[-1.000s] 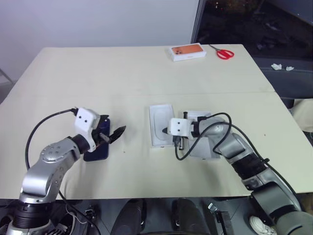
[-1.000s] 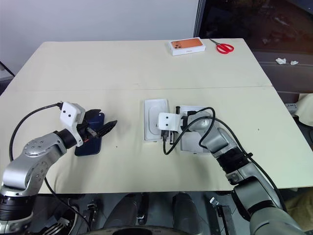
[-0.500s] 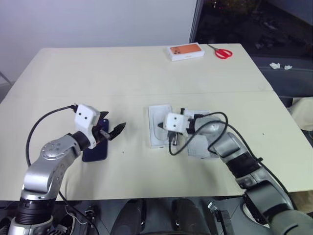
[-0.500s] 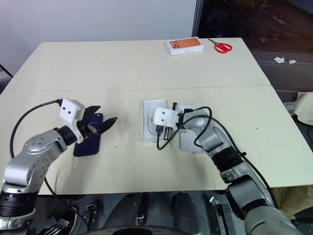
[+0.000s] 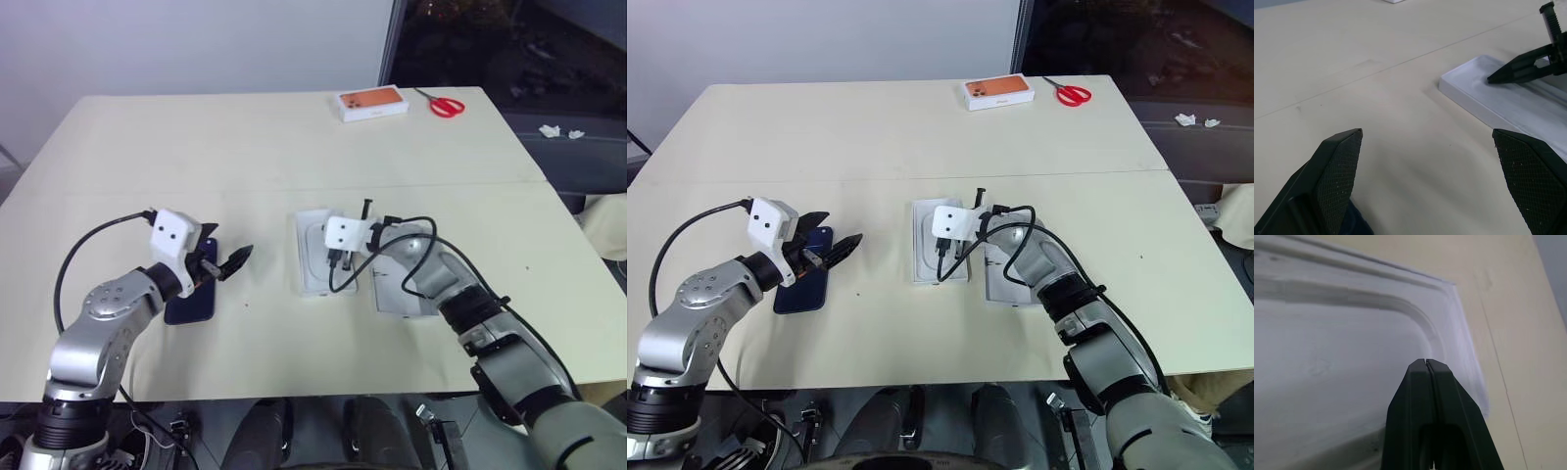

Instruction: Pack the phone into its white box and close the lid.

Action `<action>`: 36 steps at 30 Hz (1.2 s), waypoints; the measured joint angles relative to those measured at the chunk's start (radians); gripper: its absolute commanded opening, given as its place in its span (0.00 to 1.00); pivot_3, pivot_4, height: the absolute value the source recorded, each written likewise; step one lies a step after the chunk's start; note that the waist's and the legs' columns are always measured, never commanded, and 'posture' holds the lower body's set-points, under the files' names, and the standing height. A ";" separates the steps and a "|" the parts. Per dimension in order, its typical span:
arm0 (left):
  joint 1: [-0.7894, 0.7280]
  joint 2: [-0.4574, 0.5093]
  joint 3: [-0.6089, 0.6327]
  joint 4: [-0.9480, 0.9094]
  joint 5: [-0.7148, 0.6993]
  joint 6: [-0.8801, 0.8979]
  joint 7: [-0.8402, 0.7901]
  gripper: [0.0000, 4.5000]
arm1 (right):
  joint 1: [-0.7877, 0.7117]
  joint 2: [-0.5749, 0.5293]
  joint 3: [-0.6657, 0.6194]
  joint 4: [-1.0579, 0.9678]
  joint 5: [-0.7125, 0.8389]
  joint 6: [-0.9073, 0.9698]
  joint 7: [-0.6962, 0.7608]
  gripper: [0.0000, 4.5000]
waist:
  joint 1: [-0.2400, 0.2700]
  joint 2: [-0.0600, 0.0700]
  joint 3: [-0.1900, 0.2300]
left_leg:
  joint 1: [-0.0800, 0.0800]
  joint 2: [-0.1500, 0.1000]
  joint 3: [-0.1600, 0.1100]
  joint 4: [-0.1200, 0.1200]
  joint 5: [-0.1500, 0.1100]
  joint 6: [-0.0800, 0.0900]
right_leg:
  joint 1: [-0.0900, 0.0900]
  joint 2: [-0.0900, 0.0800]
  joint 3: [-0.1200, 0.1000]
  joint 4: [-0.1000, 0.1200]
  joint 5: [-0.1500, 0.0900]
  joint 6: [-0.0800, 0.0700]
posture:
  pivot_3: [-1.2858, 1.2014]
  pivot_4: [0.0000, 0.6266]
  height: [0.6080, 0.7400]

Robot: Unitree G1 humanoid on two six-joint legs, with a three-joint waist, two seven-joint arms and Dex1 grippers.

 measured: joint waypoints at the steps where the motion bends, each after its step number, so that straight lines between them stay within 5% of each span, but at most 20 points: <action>1: 0.000 0.000 0.000 0.000 0.000 0.000 0.000 1.00 | 0.000 0.004 0.002 0.000 0.000 -0.001 0.011 0.01 | 0.000 0.000 0.000 | 0.000 0.000 0.000 0.000 0.000 0.000 | 0.000 0.000 0.000 0.000 0.000 0.000 | 0.52 0.24 1.00; 12: 0.008 0.000 0.011 -0.002 0.008 0.001 -0.001 1.00 | 0.031 0.015 0.003 -0.059 0.009 -0.004 0.074 0.01 | 0.001 0.000 0.000 | 0.000 0.000 0.000 0.000 0.000 0.000 | 0.000 0.000 0.000 0.000 0.000 0.000 | 0.52 0.24 1.00; 20: 0.027 0.005 0.033 -0.003 0.008 0.003 -0.017 1.00 | 0.107 -0.064 -0.067 -0.251 0.150 0.088 0.237 0.01 | 0.004 0.000 0.000 | 0.000 0.000 0.000 0.000 -0.003 0.005 | 0.001 0.000 0.000 0.000 0.000 0.000 | 0.52 0.24 1.00; 31: 0.009 0.017 0.044 0.000 -0.011 0.036 -0.045 1.00 | 0.116 -0.004 -0.033 -0.239 0.122 0.101 0.182 0.01 | 0.003 0.000 0.000 | 0.000 0.000 0.000 0.000 -0.003 0.005 | 0.000 0.000 0.000 0.000 0.000 0.000 | 0.52 0.24 1.00; 36: 0.008 0.039 0.165 0.025 -0.104 0.151 -0.038 1.00 | 0.084 0.009 -0.076 -0.240 0.170 0.133 0.182 0.01 | 0.000 0.000 0.000 | 0.000 0.001 0.000 0.000 -0.003 0.005 | 0.000 0.000 0.000 0.000 0.000 0.000 | 0.52 0.24 1.00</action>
